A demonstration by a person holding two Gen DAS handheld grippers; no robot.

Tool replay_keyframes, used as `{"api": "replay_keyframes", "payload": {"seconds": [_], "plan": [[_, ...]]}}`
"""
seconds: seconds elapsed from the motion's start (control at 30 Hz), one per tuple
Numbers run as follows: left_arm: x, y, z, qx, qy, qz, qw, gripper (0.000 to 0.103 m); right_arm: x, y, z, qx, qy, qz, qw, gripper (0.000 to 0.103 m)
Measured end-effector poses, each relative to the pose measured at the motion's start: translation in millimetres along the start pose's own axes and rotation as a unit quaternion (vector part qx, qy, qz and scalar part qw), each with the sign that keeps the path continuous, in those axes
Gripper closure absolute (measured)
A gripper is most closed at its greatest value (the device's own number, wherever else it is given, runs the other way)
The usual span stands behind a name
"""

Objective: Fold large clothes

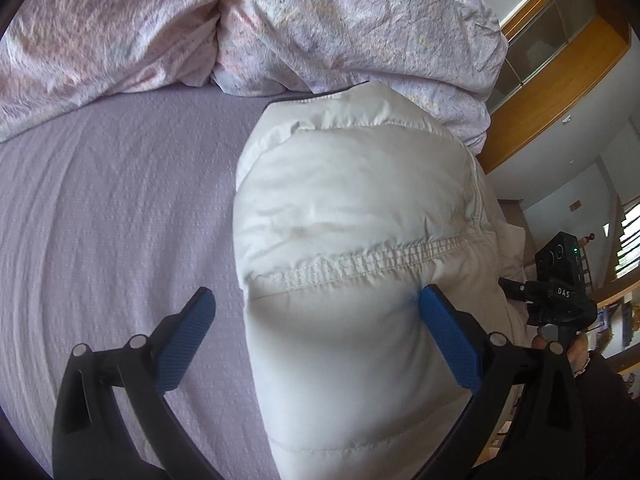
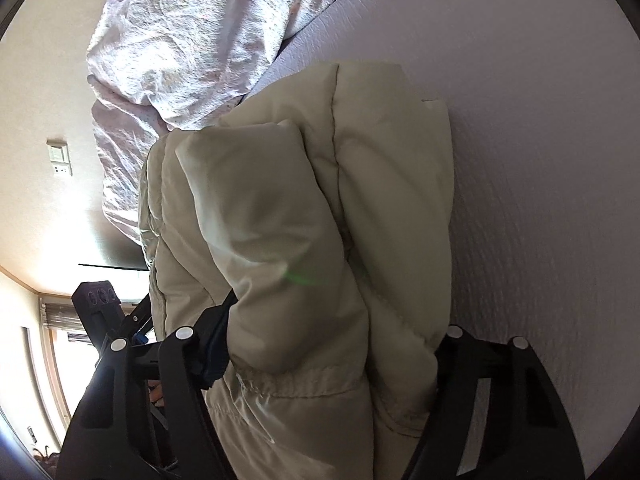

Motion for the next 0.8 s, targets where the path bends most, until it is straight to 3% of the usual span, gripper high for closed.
{"api": "replay_keyframes", "payload": {"seconds": [0.17, 0.33, 0.43, 0.63, 0.8], "plan": [[8, -1, 1, -0.002, 0.010, -0.018, 0.9998, 0.002, 1, 1, 0, 0.001, -0.002, -0.004, 1.000, 0.031], [21, 8, -3, -0.051, 0.034, -0.071, 0.9956, 0.003, 2, 3, -1, 0.003, -0.006, -0.005, 1.000, 0.033], [23, 12, -8, -0.080, 0.036, -0.102, 0.9909, 0.012, 0, 4, -1, 0.002, -0.009, 0.001, 1.000, 0.035], [10, 12, -4, -0.084, 0.042, -0.119, 0.9884, 0.033, -6, 6, -3, 0.001, -0.021, 0.027, 0.999, 0.043], [-9, 22, 4, -0.090, 0.027, -0.115, 0.9889, 0.037, 4, 19, 1, -0.002, -0.024, 0.049, 0.998, 0.049]]}}
Point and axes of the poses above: each gripper's, at about its wrist camera, not at the fingertips, and x roughly the way its jaws point, y to its left, z to its top, the point moved 4 cm from there along x, roughly the way its jaws point, and after that the axes turned 11 degrees about z, right-handed, at the moved point
